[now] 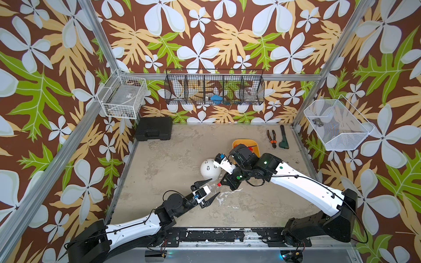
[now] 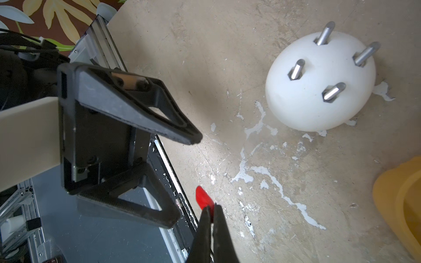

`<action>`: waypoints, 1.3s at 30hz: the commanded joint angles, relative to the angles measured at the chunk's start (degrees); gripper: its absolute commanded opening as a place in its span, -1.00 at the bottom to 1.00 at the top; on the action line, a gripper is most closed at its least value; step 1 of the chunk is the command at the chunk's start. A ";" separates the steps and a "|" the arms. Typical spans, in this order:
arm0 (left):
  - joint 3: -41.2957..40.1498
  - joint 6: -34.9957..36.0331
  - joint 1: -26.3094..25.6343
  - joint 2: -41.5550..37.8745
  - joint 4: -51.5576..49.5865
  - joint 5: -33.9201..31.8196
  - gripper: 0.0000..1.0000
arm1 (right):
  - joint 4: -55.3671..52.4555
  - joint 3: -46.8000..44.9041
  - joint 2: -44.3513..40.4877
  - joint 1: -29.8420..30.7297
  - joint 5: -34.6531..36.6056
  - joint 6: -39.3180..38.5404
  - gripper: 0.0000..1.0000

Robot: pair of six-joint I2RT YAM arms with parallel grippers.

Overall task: Cover the protruding screws with screw protection sleeves
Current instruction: Pick up the screw protection sleeve from the center of the board.

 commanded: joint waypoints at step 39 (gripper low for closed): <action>1.44 -2.28 -0.17 2.32 3.14 -1.45 -0.51 | 7.01 -2.14 -1.15 0.84 -4.23 1.46 -1.00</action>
